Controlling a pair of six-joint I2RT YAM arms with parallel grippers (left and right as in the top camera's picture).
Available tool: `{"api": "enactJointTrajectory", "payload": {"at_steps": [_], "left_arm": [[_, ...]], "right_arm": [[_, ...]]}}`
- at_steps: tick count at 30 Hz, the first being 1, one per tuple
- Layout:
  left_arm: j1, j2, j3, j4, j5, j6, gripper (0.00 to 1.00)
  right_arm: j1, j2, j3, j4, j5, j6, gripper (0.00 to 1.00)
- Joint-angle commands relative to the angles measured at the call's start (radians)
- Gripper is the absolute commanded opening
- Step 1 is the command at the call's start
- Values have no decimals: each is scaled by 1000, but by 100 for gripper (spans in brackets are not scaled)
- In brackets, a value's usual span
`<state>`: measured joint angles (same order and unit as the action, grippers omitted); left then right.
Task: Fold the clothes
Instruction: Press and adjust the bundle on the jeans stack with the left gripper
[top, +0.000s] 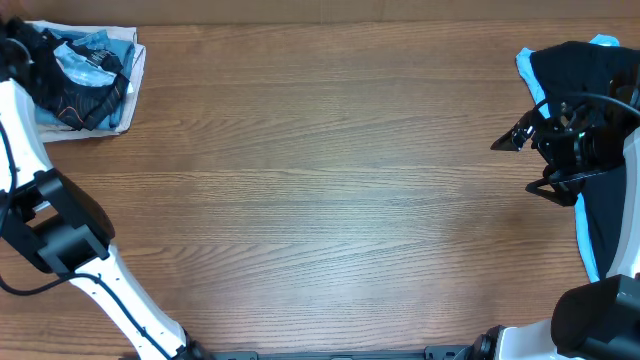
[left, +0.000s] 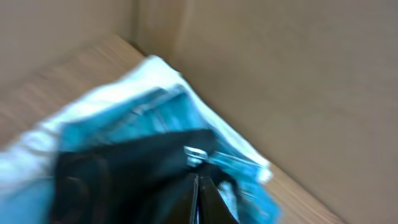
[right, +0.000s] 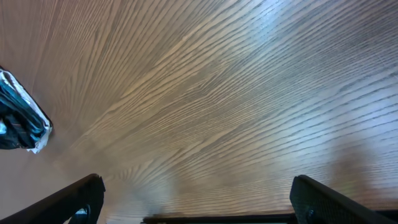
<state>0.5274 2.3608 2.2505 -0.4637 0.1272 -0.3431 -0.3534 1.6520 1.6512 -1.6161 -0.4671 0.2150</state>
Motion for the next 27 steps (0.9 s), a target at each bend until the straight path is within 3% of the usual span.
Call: {"api": "enactJointTrajectory", "payload": {"at_steps": [1, 13, 27], "left_arm": [[-10, 47, 7, 9, -109, 113, 4], [-3, 203, 8, 15, -111, 119, 4], [-33, 11, 221, -83, -74, 92, 4]], "right_arm": [[1, -33, 26, -5, -6, -10, 100], [1, -33, 26, -39, -6, -10, 100], [1, -33, 26, -36, -6, -26, 100]]}}
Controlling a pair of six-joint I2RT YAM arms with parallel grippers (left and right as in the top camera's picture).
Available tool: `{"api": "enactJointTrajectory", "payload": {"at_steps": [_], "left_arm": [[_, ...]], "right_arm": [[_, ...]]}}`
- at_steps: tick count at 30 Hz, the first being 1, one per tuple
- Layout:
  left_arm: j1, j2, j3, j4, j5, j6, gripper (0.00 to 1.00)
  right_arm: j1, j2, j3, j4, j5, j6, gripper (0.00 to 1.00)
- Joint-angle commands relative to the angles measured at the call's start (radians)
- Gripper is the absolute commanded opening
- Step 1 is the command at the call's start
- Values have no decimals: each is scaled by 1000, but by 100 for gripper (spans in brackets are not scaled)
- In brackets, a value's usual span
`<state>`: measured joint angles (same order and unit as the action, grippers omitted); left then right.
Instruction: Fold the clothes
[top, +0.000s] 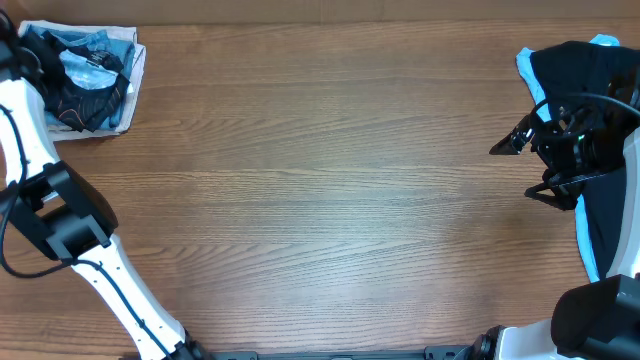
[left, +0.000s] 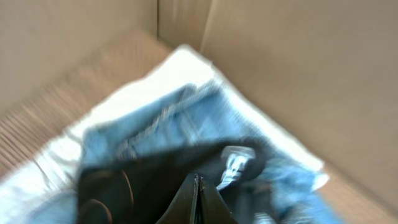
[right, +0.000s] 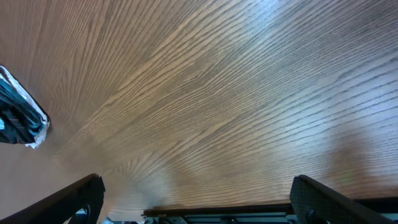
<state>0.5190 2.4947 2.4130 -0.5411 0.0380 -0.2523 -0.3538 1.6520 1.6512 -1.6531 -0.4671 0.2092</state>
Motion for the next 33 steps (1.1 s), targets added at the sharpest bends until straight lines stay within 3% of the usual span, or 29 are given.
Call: {"api": "enactJointTrajectory", "payload": {"at_steps": [1, 10, 24, 33], "left_arm": [[-32, -134, 58, -17, 16, 1, 4], [-114, -119, 18, -177, 48, 2, 4], [-144, 62, -96, -193, -64, 6, 4], [-126, 5, 2, -184, -34, 6, 4]], "right_arm": [[1, -33, 26, 1, -6, -29, 100], [1, -33, 26, 5, -6, -55, 100], [1, -33, 26, 3, -6, -84, 100], [1, -33, 26, 1, -6, -83, 100]]}}
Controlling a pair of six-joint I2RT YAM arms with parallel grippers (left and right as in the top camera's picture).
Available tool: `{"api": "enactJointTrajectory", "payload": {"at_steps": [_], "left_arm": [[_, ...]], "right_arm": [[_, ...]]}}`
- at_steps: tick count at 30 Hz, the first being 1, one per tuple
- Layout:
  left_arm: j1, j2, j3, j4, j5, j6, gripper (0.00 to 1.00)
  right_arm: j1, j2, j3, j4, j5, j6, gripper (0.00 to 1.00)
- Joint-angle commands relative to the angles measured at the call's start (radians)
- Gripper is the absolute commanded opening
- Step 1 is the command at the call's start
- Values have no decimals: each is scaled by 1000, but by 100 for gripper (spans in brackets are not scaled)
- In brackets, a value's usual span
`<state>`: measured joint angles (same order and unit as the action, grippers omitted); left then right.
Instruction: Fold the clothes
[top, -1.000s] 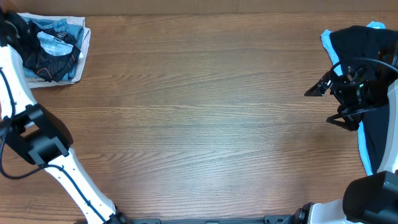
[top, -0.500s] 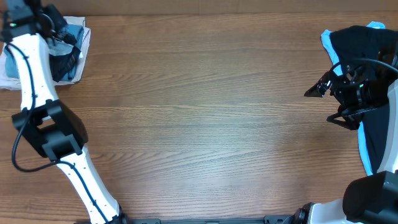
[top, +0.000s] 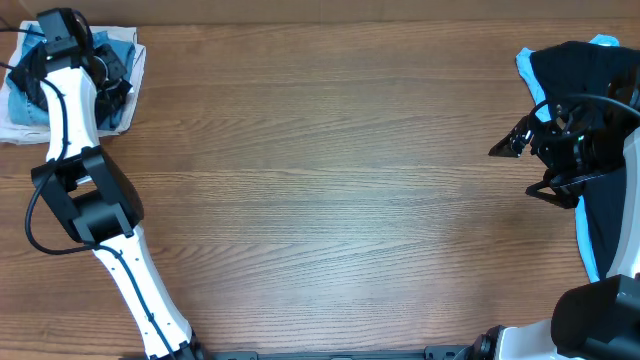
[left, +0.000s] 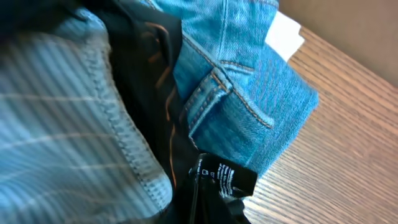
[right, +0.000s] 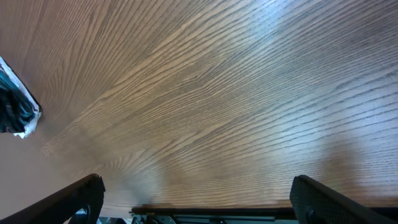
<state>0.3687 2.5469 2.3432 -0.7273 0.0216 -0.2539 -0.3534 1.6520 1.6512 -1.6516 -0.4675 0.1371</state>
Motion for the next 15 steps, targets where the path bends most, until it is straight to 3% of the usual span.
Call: {"api": "enactJointTrajectory", "payload": {"at_steps": [1, 7, 15], "left_arm": [[24, -60, 93, 0, -1, 7, 4], [26, -117, 200, 0, 41, 7, 4], [64, -91, 196, 1, 6, 15, 4]], "right_arm": [[1, -33, 26, -1, -6, -11, 100], [1, -33, 26, -8, -6, -11, 100], [1, -34, 26, -8, -6, -11, 100]]}}
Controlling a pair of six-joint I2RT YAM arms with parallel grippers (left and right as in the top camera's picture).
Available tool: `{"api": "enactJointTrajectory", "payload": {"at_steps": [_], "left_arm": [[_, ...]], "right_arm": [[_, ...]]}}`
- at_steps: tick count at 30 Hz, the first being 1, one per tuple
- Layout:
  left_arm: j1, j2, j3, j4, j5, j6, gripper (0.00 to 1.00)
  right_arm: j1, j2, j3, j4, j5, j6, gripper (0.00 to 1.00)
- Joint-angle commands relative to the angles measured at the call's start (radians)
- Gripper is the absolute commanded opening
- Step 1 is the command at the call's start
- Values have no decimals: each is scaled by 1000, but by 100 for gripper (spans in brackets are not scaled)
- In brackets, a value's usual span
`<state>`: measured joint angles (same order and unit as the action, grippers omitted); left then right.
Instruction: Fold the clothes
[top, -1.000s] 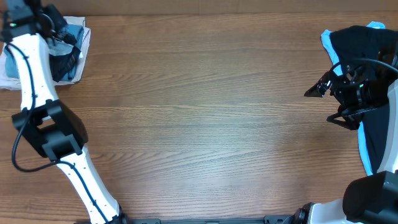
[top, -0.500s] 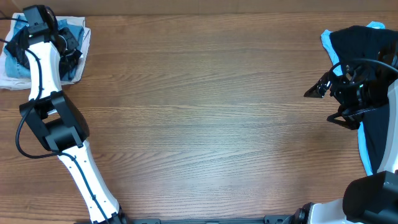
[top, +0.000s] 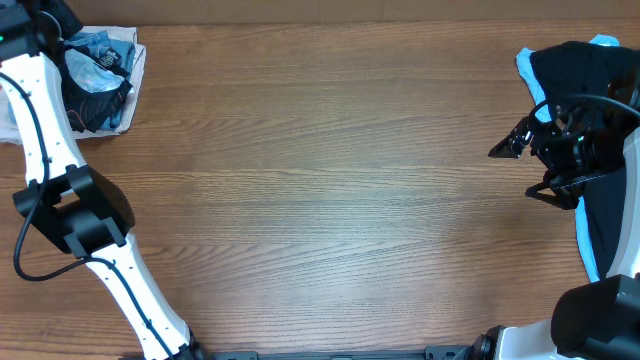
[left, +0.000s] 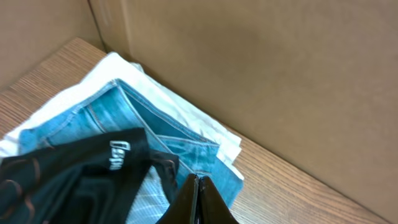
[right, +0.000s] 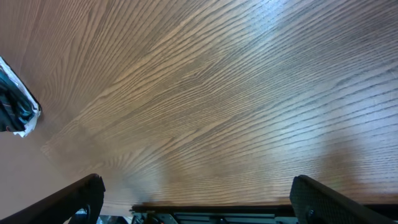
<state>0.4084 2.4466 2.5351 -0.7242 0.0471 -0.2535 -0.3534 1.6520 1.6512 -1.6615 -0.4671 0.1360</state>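
Observation:
A heap of clothes (top: 95, 75) lies in the table's far left corner: a white piece (left: 155, 93) at the bottom, blue jeans (left: 118, 118) on it, a black garment (left: 74, 174) with pale lettering on top. My left gripper (left: 198, 186) hangs shut just above the jeans' edge, nothing between its fingers. At the right edge lies a second black garment (top: 590, 70) on a light blue cloth (top: 524, 66). Beside it my right gripper (top: 512, 170) stands open over bare wood, empty.
A brown cardboard wall (left: 261, 74) stands right behind the heap and along the table's far edge. The wide wooden tabletop (top: 320, 190) runs between the two piles. The heap also shows small at the left edge of the right wrist view, as the heap (right: 13, 109).
My left gripper was low against the jeans and the black garment's label; now it is higher and farther back, looking down on the whole heap. It is still shut. The right arm has not moved.
My left gripper stayed shut over the corner heap at each moment, first above the black garment, then closer, then down against the jeans and label, now raised again. The heap keeps its place. My right gripper stood open by the right pile throughout.

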Motion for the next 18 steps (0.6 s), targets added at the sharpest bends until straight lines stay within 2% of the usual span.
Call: {"api": "enactJointTrajectory", "payload": {"at_steps": [1, 8, 18], "left_arm": [[35, 23, 3, -3, -34, 15, 4], [103, 110, -9, -2, -101, 24, 4], [169, 200, -15, -56, -64, 31, 9]], "right_arm": [[1, -33, 26, 2, -6, -10, 100], [1, -33, 26, 2, -6, -6, 100], [1, -33, 26, 2, -10, -2, 100]]}}
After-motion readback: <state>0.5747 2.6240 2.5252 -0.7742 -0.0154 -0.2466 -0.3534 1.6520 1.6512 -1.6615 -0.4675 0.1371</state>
